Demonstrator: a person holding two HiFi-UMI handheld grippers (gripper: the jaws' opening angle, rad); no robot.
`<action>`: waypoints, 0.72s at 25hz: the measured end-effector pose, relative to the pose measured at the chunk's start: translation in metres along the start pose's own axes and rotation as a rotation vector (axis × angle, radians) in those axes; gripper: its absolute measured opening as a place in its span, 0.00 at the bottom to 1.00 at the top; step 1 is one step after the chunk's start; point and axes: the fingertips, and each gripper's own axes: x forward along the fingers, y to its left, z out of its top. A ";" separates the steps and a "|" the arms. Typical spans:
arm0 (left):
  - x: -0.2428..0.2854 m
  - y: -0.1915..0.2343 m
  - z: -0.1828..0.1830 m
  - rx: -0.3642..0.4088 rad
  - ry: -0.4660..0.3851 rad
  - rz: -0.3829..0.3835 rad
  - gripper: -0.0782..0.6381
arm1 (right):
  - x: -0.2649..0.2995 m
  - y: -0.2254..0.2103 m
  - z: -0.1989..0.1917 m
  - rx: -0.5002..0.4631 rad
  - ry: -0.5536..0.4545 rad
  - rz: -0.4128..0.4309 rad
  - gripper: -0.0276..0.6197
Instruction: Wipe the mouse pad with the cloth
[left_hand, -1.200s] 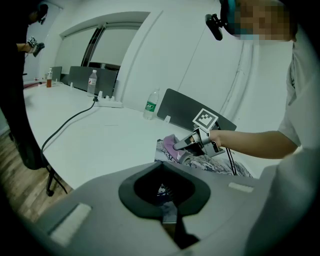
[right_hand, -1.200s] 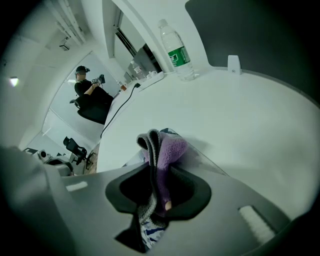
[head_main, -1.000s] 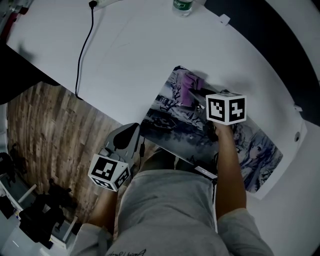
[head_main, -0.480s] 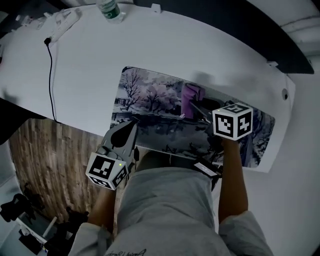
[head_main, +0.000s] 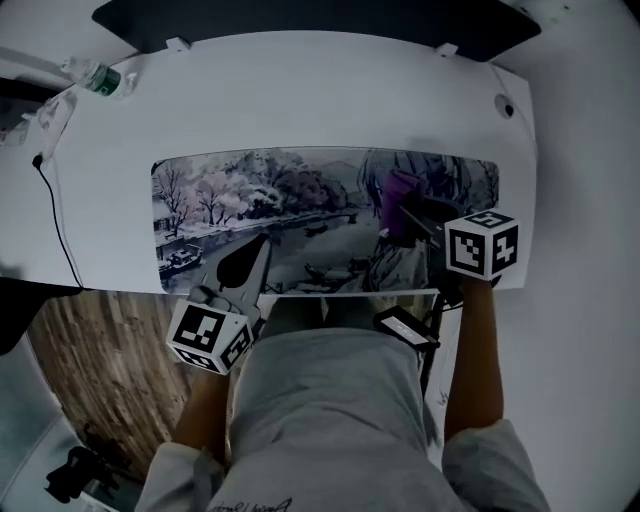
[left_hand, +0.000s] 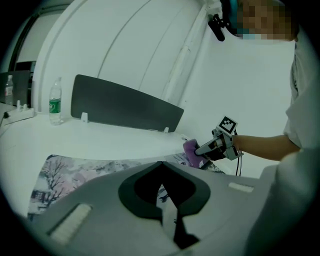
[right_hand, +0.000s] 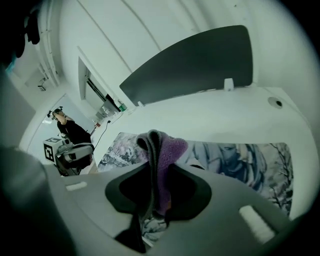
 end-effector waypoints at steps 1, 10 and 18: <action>0.007 -0.010 0.000 0.006 0.004 -0.011 0.13 | -0.011 -0.011 -0.006 0.011 -0.009 -0.012 0.19; 0.052 -0.085 -0.007 0.026 0.039 -0.074 0.13 | -0.106 -0.122 -0.062 0.085 -0.025 -0.165 0.19; 0.067 -0.117 -0.010 0.039 0.053 -0.044 0.13 | -0.144 -0.221 -0.101 0.105 0.084 -0.319 0.19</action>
